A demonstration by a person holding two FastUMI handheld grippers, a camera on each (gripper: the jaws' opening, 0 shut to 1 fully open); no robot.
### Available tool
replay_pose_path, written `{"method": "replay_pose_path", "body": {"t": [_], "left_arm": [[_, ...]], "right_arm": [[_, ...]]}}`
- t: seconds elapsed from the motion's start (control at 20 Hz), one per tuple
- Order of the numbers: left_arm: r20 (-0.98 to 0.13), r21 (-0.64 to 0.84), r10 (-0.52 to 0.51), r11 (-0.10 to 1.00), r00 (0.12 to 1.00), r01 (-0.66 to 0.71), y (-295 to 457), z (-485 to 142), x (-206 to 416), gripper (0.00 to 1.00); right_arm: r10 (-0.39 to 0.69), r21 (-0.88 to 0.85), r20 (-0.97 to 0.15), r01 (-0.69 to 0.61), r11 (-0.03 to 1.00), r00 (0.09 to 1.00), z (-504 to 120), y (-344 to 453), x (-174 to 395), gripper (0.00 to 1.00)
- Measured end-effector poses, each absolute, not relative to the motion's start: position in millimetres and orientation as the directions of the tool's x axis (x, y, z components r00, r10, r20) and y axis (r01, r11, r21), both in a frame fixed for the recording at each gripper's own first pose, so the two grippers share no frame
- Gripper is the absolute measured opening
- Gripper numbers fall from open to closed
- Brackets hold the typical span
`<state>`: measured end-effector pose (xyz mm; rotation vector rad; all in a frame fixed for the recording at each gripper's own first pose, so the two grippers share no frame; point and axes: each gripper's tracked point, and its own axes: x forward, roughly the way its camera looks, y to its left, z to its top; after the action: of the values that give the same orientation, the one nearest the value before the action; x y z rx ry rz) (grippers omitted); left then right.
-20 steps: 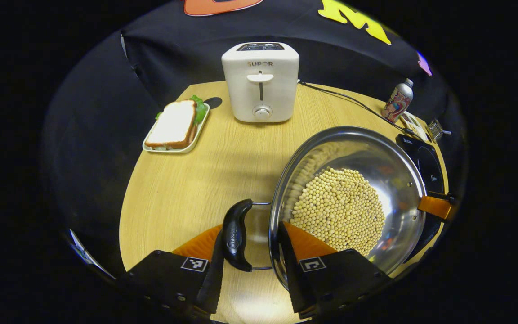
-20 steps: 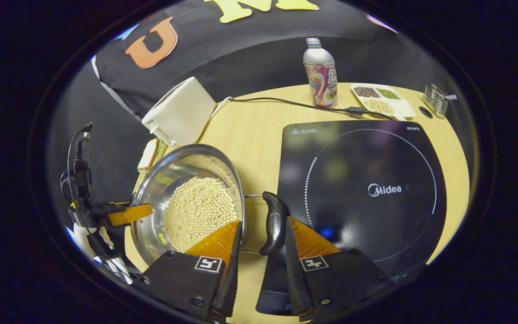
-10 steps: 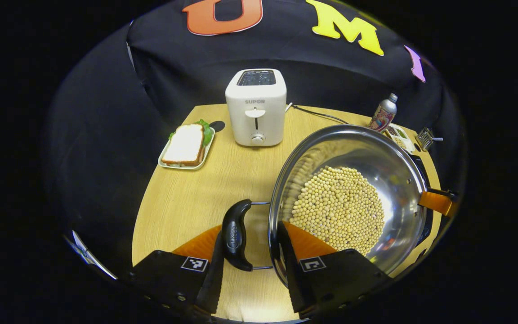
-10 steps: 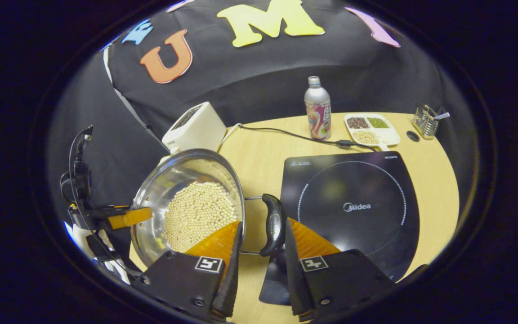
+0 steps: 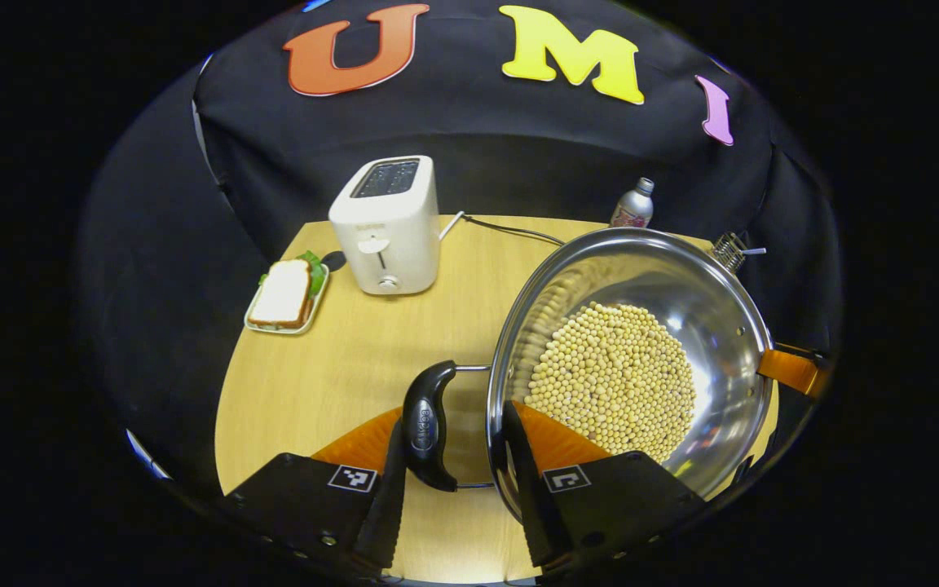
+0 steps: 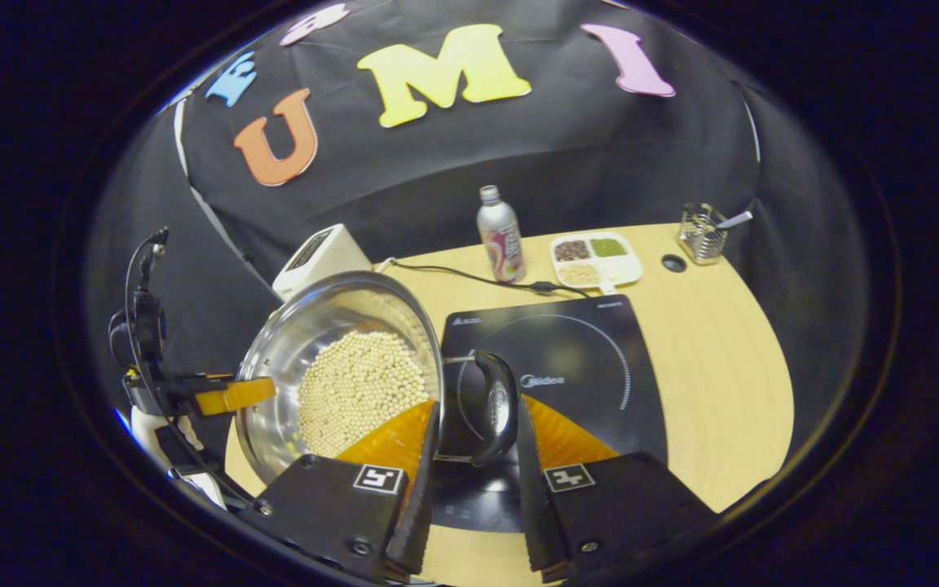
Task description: First push the handle of the pot to place it horizontally, then grasp the pot with both hands and set it on the induction cooktop.
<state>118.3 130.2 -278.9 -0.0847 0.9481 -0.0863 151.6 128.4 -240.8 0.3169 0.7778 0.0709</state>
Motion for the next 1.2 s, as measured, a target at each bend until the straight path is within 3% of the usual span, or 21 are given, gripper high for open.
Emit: {"method": "replay_pose_path", "body": {"t": [0.25, 0.3, 0.35, 0.5, 1.2], "left_arm": [[-0.800, -0.150, -0.178, 0.984, 0.573, 0.097, 117, -284, 120, 0.59], [-0.801, -0.157, -0.188, 0.982, 0.568, 0.104, 117, -288, 122, 0.64], [-0.802, -0.162, -0.197, 0.980, 0.565, 0.112, 115, -291, 124, 0.59], [-0.805, -0.170, -0.208, 0.978, 0.556, 0.120, 116, -291, 127, 0.59], [-0.841, -0.153, -0.183, 0.983, 0.509, 0.102, 118, -286, 126, 0.59]], "right_arm": [[0.101, 0.272, -0.679, 0.121, 0.954, 0.727, -237, 71, 136, 0.46], [0.091, 0.268, -0.682, 0.132, 0.954, 0.726, -237, 61, 133, 0.46], [0.080, 0.264, -0.683, 0.143, 0.954, 0.726, -238, 51, 131, 0.46], [0.062, 0.261, -0.693, 0.170, 0.950, 0.718, -243, 24, 128, 0.46], [0.099, 0.274, -0.738, 0.163, 0.948, 0.667, -281, -47, 156, 0.46]]}}
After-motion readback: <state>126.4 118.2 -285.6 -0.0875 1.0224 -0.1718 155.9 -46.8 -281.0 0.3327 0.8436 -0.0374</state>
